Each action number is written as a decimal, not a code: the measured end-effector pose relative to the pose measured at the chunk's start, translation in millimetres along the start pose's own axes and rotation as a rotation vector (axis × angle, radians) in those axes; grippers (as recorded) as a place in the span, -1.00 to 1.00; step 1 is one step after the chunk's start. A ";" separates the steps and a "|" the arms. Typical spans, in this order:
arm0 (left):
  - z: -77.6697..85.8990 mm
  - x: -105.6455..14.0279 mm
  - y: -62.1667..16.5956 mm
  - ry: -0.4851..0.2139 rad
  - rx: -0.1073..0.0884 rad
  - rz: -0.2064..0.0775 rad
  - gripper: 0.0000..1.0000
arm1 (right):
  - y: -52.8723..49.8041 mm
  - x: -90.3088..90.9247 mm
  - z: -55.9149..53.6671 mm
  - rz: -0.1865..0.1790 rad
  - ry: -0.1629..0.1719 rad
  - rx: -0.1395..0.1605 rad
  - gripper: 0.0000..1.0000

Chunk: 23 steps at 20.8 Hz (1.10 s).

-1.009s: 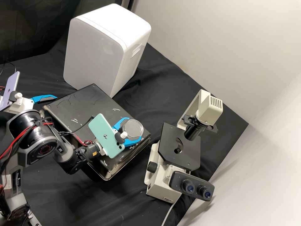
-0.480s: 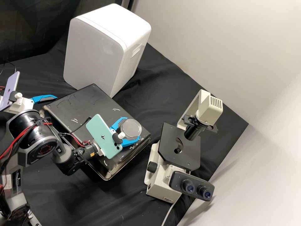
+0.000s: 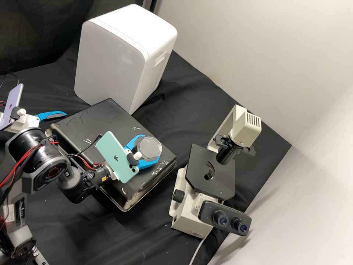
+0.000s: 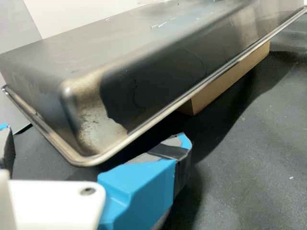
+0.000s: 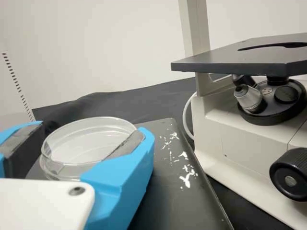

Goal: Place the petri dish on the bench

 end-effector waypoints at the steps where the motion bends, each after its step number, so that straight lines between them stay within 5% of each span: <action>1: 0.0 0.0 0.0 0.000 0.000 0.000 1.00 | 0.0 0.0 0.0 0.000 0.000 -0.004 -1.00; 5: 0.0 0.0 0.0 0.000 0.000 0.000 1.00 | -3.6 -2.4 -0.3 -0.002 0.000 -0.017 -1.00; 6: 0.6 -0.1 0.0 -0.003 0.001 0.000 1.00 | -4.8 -2.8 -0.8 -0.004 0.002 -0.017 1.00; 10: 1.5 -0.2 -0.1 -0.006 0.016 0.000 1.00 | -8.8 -2.8 -4.0 -0.007 0.013 -0.048 1.00; 14: 1.5 -0.2 -0.1 -0.006 0.018 0.000 1.00 | -16.0 -6.7 -5.6 -0.023 0.022 -0.121 1.00; 17: 1.5 -0.2 -0.1 -0.006 0.018 0.000 1.00 | -19.6 -10.8 -8.7 -0.001 0.052 -0.182 1.00; 23: -6.2 -9.1 10.6 -0.004 0.014 0.048 1.00 | -26.1 -15.0 -10.8 0.007 0.068 -0.253 1.00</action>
